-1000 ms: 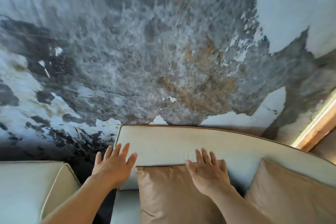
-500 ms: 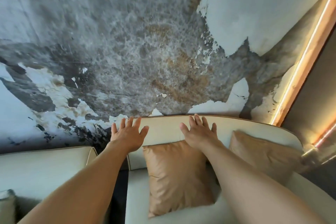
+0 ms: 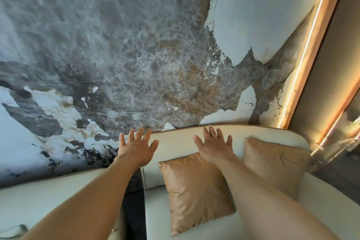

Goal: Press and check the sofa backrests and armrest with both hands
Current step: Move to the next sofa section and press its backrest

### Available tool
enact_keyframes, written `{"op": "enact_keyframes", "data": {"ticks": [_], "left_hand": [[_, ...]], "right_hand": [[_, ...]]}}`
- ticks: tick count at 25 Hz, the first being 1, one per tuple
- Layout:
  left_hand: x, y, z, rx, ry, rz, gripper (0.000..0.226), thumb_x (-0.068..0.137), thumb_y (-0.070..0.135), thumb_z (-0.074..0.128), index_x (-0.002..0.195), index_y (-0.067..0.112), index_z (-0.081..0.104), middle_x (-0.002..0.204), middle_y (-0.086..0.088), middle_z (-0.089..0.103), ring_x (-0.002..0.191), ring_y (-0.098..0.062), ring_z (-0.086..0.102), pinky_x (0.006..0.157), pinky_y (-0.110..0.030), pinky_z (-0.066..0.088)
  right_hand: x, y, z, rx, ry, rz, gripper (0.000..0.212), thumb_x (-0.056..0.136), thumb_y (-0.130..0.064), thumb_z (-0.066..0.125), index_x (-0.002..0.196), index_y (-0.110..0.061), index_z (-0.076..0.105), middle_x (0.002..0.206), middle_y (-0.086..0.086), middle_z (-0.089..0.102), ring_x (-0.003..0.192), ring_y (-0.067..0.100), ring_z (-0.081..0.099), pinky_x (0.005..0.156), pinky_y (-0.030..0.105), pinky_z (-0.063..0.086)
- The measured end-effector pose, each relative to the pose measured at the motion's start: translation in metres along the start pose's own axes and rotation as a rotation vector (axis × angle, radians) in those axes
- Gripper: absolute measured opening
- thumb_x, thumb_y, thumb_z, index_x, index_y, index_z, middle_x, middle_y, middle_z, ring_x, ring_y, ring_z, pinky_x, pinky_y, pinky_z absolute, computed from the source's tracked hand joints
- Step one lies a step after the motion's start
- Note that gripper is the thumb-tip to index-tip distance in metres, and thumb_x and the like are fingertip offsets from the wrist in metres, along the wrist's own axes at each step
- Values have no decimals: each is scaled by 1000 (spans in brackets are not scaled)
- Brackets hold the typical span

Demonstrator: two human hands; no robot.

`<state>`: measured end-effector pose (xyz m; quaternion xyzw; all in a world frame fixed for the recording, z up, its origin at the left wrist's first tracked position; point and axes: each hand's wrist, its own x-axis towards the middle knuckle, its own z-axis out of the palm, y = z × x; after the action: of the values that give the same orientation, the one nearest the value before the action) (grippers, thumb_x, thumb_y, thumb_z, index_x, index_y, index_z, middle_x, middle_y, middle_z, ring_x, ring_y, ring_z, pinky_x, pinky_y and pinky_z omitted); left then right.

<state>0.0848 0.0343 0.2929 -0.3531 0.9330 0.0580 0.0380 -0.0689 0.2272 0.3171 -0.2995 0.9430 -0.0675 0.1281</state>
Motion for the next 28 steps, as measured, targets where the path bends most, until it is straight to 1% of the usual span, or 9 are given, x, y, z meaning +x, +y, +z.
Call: {"op": "enact_keyframes", "data": {"ticks": [5,10,14,17,19,22,28], "left_hand": [[-52,-21,-11,-13,74,-42,66,93,62,9,152,33,2,163,1,-1,148,-27,-8,115,-55,-9],[-143,-9,5,-18,122,-85,65,94,60,10,152,31,3,163,-1,1,148,-27,-6,116,-54,-7],[-217,-9,14,7,118,-134,65,94,61,13,152,32,6,163,1,4,148,-25,-5,115,-53,-9],[-256,-29,7,32,117,-199,66,94,61,13,152,32,5,163,2,1,148,-25,-5,115,-53,-9],[-275,-46,-2,56,133,-232,66,94,61,14,152,32,4,163,1,1,148,-25,-5,115,-54,-8],[-304,-76,-14,85,165,-284,65,95,60,15,152,31,5,163,0,2,148,-25,-4,115,-53,-8],[-345,-145,-17,75,168,-379,64,95,60,14,152,33,5,163,1,0,148,-24,-6,116,-50,-8]], "right_hand": [[-43,-16,13,8,40,-70,71,93,-63,8,154,-27,2,163,-3,-8,149,21,-9,115,54,-10],[-110,0,33,-1,28,-138,72,92,-64,9,154,-28,3,163,-5,-5,149,20,-7,116,55,-7],[-165,15,54,36,-27,-204,71,93,-63,10,154,-27,2,163,-3,-7,149,21,-9,114,55,-9],[-190,13,64,73,-50,-258,69,95,-61,10,154,-26,2,163,-2,-8,148,23,-9,116,57,-5],[-199,1,65,83,-63,-253,70,94,-62,8,154,-28,1,163,-3,-10,148,21,-11,116,55,-7],[-213,-27,67,83,-53,-317,71,94,-63,8,154,-26,1,163,-3,-9,149,22,-10,115,55,-7],[-238,-96,81,57,-58,-390,71,95,-62,8,155,-25,1,163,-3,-8,148,21,-10,115,54,-7]]}}
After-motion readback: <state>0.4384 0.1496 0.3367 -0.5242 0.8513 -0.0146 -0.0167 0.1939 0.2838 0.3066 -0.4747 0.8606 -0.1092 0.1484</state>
